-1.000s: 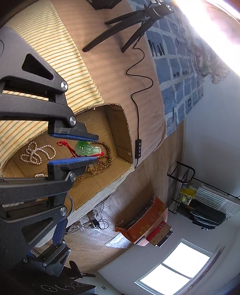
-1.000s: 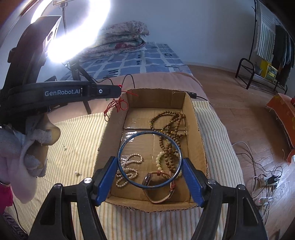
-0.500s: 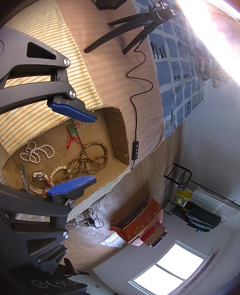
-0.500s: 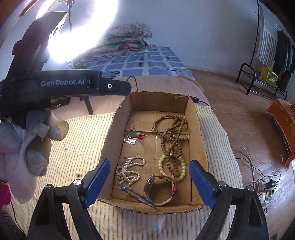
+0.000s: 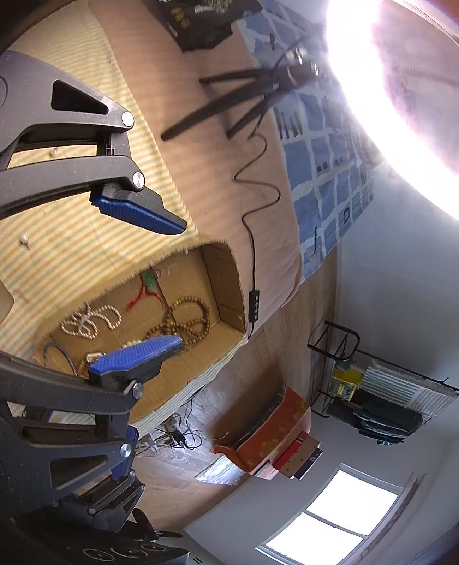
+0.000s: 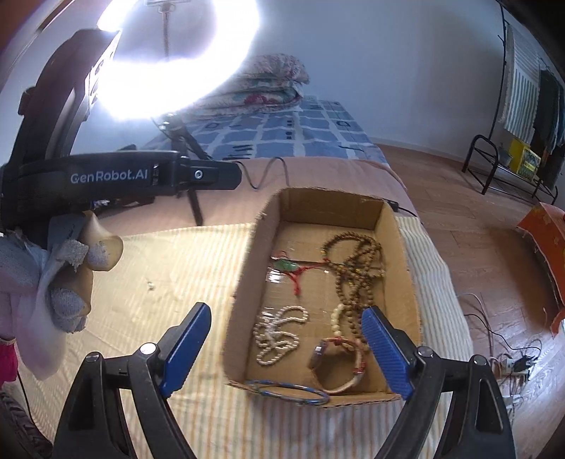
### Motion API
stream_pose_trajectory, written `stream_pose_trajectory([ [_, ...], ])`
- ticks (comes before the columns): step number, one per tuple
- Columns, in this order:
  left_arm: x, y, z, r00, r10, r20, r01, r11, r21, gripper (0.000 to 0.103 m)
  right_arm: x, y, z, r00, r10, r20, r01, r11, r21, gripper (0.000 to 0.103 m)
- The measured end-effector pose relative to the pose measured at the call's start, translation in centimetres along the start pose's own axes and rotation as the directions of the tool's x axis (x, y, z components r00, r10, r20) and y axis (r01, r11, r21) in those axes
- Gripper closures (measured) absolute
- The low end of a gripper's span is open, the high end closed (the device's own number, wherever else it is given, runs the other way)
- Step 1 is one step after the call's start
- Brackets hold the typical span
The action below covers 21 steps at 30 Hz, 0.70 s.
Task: Organize jewelry
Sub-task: 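Move both open tools back over the two pearl earrings on the sheet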
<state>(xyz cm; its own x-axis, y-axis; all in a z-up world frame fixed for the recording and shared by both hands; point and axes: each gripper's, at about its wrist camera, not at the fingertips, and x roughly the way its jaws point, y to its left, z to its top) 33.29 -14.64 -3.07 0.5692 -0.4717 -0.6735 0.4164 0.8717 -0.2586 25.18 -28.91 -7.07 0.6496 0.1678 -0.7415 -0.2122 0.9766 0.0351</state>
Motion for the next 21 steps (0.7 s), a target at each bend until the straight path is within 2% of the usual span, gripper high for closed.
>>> stream_pose_trajectory([
  [8, -3.8, 4.8, -2.0, 0.995, 0.098, 0.013, -0.098, 0.995, 0.018, 0.042, -1.1, 4.4, -0.3, 0.996, 0.072, 0.053, -0.067, 0.994, -0.087, 0.016],
  [13, -5.5, 8.2, -3.6, 0.989, 0.146, 0.007, -0.146, 0.989, 0.002, 0.042, -0.2, 6.6, -0.9, 0.994, 0.103, 0.034, -0.098, 0.988, -0.119, 0.022],
  [16, -6.1, 9.9, -4.7, 0.985, 0.171, -0.004, -0.171, 0.985, -0.019, 0.053, 0.6, 7.6, -1.4, 0.992, 0.122, 0.014, -0.119, 0.985, -0.126, 0.027],
  [18, -6.2, 10.7, -5.3, 0.984, 0.178, -0.015, -0.178, 0.984, -0.024, 0.055, 1.3, 8.2, -1.9, 0.991, 0.136, 0.002, -0.135, 0.982, -0.131, 0.029],
  [21, -5.7, 11.7, -6.6, 0.983, 0.175, -0.045, -0.177, 0.984, -0.028, 0.066, 2.2, 9.2, -2.6, 0.99, 0.143, -0.022, -0.144, 0.98, -0.136, 0.037],
])
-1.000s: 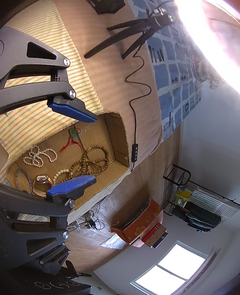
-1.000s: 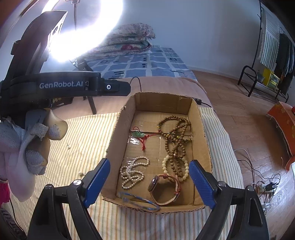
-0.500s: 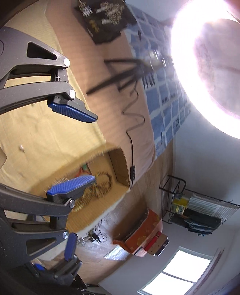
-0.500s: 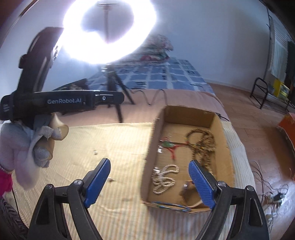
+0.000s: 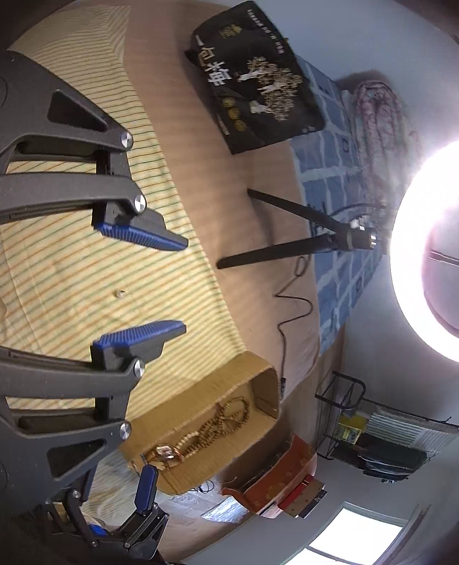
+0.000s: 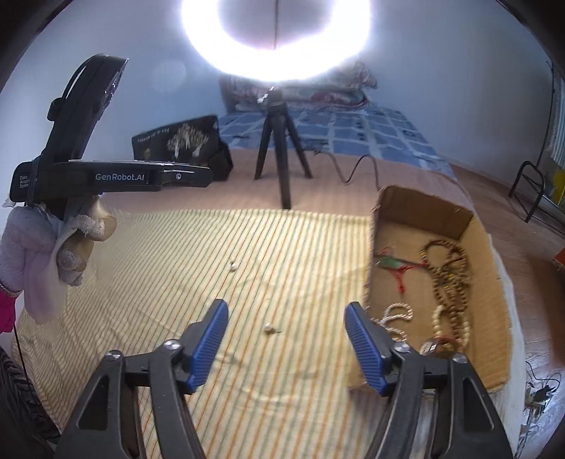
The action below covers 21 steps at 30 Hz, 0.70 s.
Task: Organize jewelry
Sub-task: 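Move both open tools back over the two pearl earrings on the sheet, then grasp one pearl earring with the left tool while the right grasps the other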
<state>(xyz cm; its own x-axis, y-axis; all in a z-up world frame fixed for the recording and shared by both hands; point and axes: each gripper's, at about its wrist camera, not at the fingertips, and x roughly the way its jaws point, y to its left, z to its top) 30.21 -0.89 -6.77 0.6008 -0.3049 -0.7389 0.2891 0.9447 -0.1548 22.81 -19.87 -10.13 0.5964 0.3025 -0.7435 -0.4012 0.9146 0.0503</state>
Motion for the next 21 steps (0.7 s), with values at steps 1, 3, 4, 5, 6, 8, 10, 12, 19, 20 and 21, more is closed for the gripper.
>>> stream_pose_trajectory([
  [1, 0.4, 0.2, -0.6, 1.0, -0.004, -0.014, 0.004, 1.0, -0.002, 0.067, 0.6, 0.3, -0.2, 1.0, 0.009, -0.015, -0.009, 1.0, 0.0, 0.041],
  [3, 0.9, 0.2, -1.5, 0.999, -0.018, -0.033, 0.018, 1.0, -0.005, 0.068, 1.6, 0.8, -0.6, 0.998, 0.031, -0.05, -0.031, 1.0, -0.002, 0.047],
  [4, 1.3, 0.2, -1.9, 0.998, -0.028, -0.049, 0.028, 1.0, -0.008, 0.07, 2.1, 1.0, -0.8, 0.997, 0.038, -0.063, -0.038, 0.999, -0.006, 0.049],
  [5, 1.6, 0.1, -2.2, 0.997, -0.036, -0.062, 0.036, 0.999, -0.009, 0.071, 2.5, 1.3, -1.0, 0.996, 0.042, -0.077, -0.043, 0.999, -0.011, 0.05],
  [6, 2.0, 0.0, -2.7, 0.996, -0.046, -0.076, 0.046, 0.999, -0.01, 0.071, 3.1, 1.6, -1.2, 0.995, 0.043, -0.091, -0.045, 0.999, -0.019, 0.05],
  [8, 2.9, -0.2, -3.5, 0.993, -0.058, -0.103, 0.057, 0.998, -0.01, 0.071, 4.0, 1.8, -1.4, 0.993, 0.042, -0.107, -0.045, 0.999, -0.023, 0.051],
  [10, 3.7, -0.4, -4.0, 0.99, -0.062, -0.128, 0.062, 0.998, -0.005, 0.071, 4.9, 1.6, -1.5, 0.991, 0.051, -0.123, -0.052, 0.999, -0.006, 0.056],
  [12, 4.5, -0.6, -4.6, 0.986, -0.069, -0.152, 0.069, 0.998, -0.002, 0.071, 5.7, 1.3, -1.6, 0.988, 0.059, -0.14, -0.056, 0.998, 0.021, 0.057],
  [19, 6.4, -0.5, -5.4, 0.979, -0.067, -0.192, 0.069, 0.998, 0.003, 0.071, 7.4, 1.2, -1.6, 0.983, 0.058, -0.171, -0.054, 0.998, 0.031, 0.062],
  [20, 6.7, -0.4, -5.4, 0.979, -0.064, -0.196, 0.066, 0.998, 0.004, 0.071, 7.6, 1.2, -1.6, 0.983, 0.057, -0.173, -0.053, 0.998, 0.029, 0.062],
  [21, 6.9, -0.4, -5.4, 0.978, -0.063, -0.199, 0.065, 0.998, 0.004, 0.071, 7.7, 1.2, -1.5, 0.983, 0.057, -0.174, -0.052, 0.998, 0.028, 0.062],
])
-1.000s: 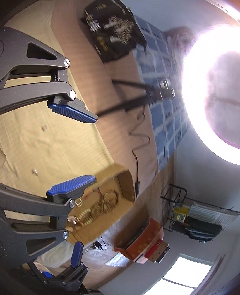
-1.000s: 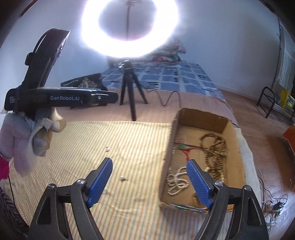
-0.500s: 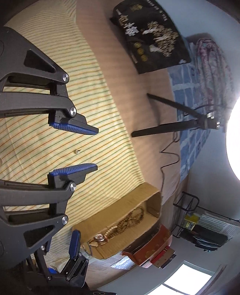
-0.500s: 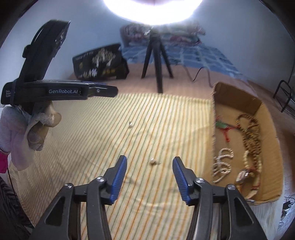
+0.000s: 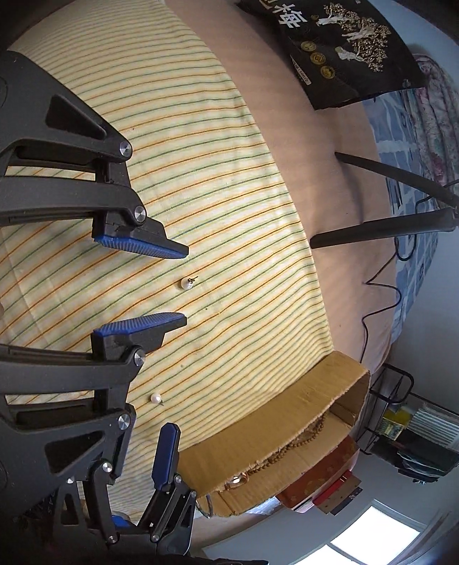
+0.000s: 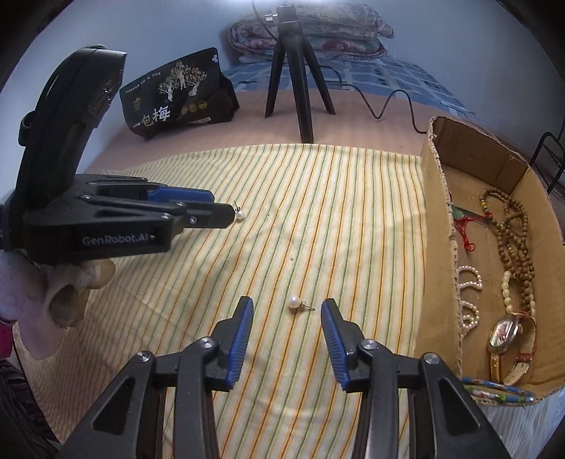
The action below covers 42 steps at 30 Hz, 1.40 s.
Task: Organize jewelry
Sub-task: 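Grasp one pearl earring with the left tool while the right grasps the other, then carry both pearl earrings with both tools over the cardboard box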
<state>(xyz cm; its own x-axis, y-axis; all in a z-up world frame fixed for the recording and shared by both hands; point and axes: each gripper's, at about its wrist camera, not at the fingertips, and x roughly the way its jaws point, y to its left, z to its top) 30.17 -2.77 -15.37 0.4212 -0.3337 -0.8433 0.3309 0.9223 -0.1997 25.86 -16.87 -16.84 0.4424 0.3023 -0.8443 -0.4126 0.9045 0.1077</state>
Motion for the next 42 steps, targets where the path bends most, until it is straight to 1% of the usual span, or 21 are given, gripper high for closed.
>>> stream_pose_trajectory([
  [5, 1.0, -0.1, 0.1, 1.0, 0.009, -0.009, -0.009, 1.0, 0.01, 0.073, 0.7, 0.3, 0.1, 1.0, -0.002, -0.015, 0.002, 1.0, -0.015, 0.064],
  [7, 1.6, -0.1, 0.2, 1.0, 0.013, -0.016, -0.012, 1.0, 0.013, 0.08, 1.0, 0.5, 0.1, 1.0, 0.0, -0.024, 0.0, 1.0, -0.019, 0.065],
  [12, 2.4, -0.3, 0.2, 1.0, 0.009, -0.02, -0.009, 1.0, 0.026, 0.08, 1.3, 0.4, 0.0, 0.999, -0.005, -0.032, 0.005, 1.0, -0.022, 0.066],
  [14, 2.6, -0.4, 0.4, 1.0, 0.011, -0.017, -0.01, 0.999, 0.035, 0.08, 1.5, 0.2, 0.0, 0.999, -0.006, -0.036, 0.006, 1.0, -0.016, 0.068],
  [15, 2.6, -0.4, 0.4, 1.0, 0.011, -0.016, -0.011, 0.999, 0.038, 0.081, 1.6, 0.2, 0.1, 0.999, -0.006, -0.037, 0.006, 1.0, -0.014, 0.068],
  [16, 2.8, -0.4, 0.4, 1.0, 0.014, -0.016, -0.013, 0.999, 0.039, 0.084, 1.7, 0.1, 0.1, 0.999, -0.006, -0.038, 0.005, 1.0, -0.013, 0.069],
  [21, 3.0, -0.1, 0.5, 1.0, 0.021, -0.012, -0.021, 0.999, 0.035, 0.091, 2.2, 0.1, 0.1, 0.999, -0.022, -0.043, 0.021, 0.999, -0.023, 0.075],
  [23, 3.1, 0.2, 0.5, 1.0, 0.023, -0.009, -0.023, 0.999, 0.029, 0.095, 2.1, 0.0, 0.2, 0.999, -0.023, -0.041, 0.023, 1.0, -0.02, 0.082],
  [26, 3.1, 0.5, 0.6, 1.0, 0.017, -0.008, -0.017, 1.0, 0.015, 0.096, 2.2, -0.4, 0.3, 0.999, -0.02, -0.041, 0.02, 1.0, -0.007, 0.089],
  [31, 2.8, 0.5, 0.5, 1.0, 0.024, 0.0, -0.024, 1.0, 0.019, 0.096, 2.1, -0.5, 0.2, 0.999, -0.009, -0.038, 0.009, 1.0, -0.009, 0.094],
  [42, 1.1, 0.9, 0.1, 0.999, 0.04, 0.017, -0.04, 0.999, 0.011, 0.097, 0.9, -0.2, 0.4, 1.0, 0.0, -0.012, 0.0, 1.0, -0.018, 0.094],
])
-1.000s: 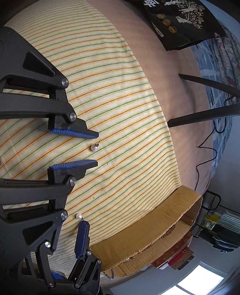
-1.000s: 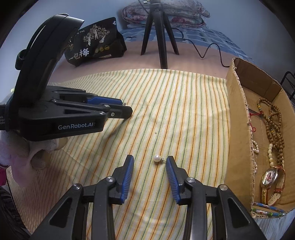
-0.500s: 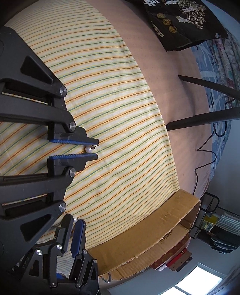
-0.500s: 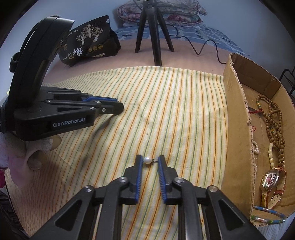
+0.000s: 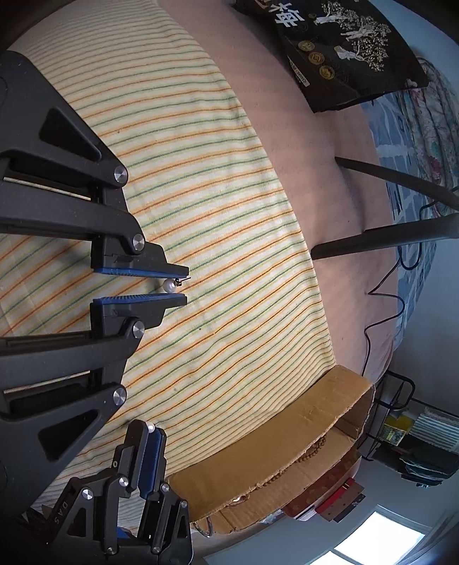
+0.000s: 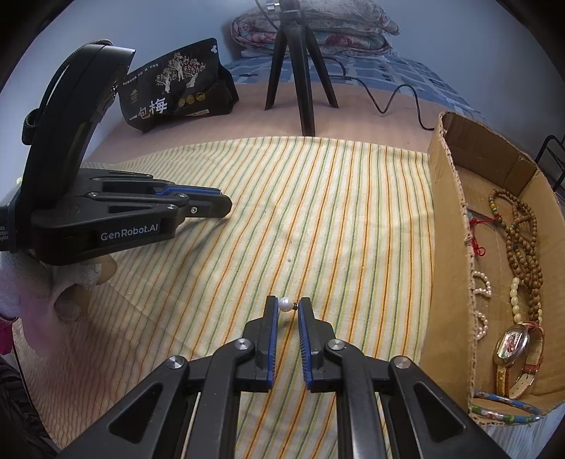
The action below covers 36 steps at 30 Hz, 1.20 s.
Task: Organize jewelry
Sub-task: 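Carry both pearl earrings with both tools over the cardboard box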
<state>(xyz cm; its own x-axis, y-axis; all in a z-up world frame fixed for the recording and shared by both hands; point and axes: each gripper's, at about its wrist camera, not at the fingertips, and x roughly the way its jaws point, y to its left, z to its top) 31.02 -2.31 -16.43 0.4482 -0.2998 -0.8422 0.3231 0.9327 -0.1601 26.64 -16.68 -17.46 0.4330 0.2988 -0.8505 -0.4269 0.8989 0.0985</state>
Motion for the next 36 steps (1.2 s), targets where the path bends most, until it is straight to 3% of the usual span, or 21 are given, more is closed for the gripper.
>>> stream_pose_trajectory([
  [17, -4.6, -1.2, 1.8, 0.994, -0.029, 0.108, 0.03, 1.0, -0.006, 0.097, -6.3, 0.5, 1.3, 0.989, 0.032, 0.147, -0.03, 0.999, -0.014, 0.094],
  [24, -6.0, -3.6, 3.9, 0.985, -0.054, 0.162, 0.051, 0.998, 0.021, 0.097, -9.2, -1.7, 1.2, 0.98, -0.028, 0.198, 0.024, 0.999, 0.021, 0.094],
  [36, -6.1, -8.6, 8.1, 0.969, -0.099, 0.226, 0.09, 0.995, 0.051, 0.097, -12.5, -8.3, 0.4, 0.962, -0.17, 0.214, 0.133, 0.975, 0.18, 0.094],
])
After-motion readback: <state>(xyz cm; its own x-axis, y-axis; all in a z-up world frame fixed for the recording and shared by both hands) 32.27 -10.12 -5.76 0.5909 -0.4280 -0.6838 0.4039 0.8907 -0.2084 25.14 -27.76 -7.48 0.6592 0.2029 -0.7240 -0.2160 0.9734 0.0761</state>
